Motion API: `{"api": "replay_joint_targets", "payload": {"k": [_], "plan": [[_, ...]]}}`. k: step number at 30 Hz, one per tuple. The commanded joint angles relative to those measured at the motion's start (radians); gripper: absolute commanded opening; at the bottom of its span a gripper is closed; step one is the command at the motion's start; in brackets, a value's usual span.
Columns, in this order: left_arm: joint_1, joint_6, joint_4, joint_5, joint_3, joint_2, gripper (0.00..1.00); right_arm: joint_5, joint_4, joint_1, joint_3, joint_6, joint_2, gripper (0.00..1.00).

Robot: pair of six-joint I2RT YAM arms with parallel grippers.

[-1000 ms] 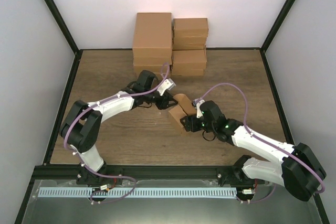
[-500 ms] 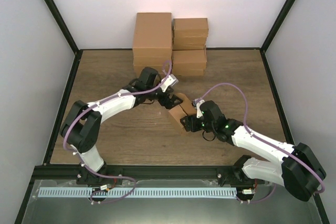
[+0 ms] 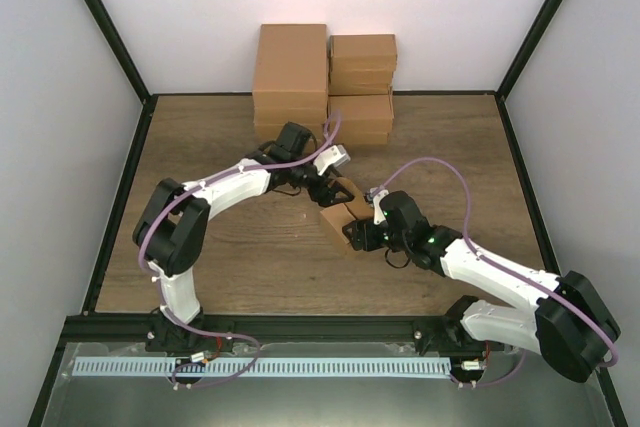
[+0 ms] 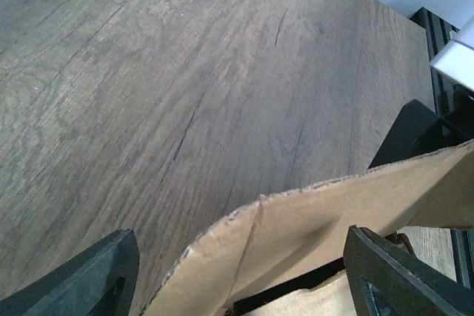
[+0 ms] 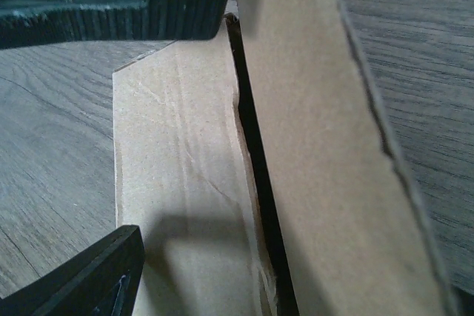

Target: Fold the paper box

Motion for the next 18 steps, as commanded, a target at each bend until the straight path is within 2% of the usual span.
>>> {"api": "replay_joint_targets", "payload": {"k": [1,13,18], "plan": [[-0.002,0.036,-0.031,0.051,0.011,-0.004,0.74,-0.001,-0.016,-0.007,0.047,-0.011,0.005,0.74],[-0.013,-0.123,0.074,-0.153,-0.125,-0.140,0.45,0.008,-0.010,-0.009,0.046,-0.006,0.016,0.72],[-0.033,-0.165,0.071,-0.237,-0.154,-0.163,0.40,0.005,-0.008,-0.009,0.043,-0.004,0.018,0.71]]}}
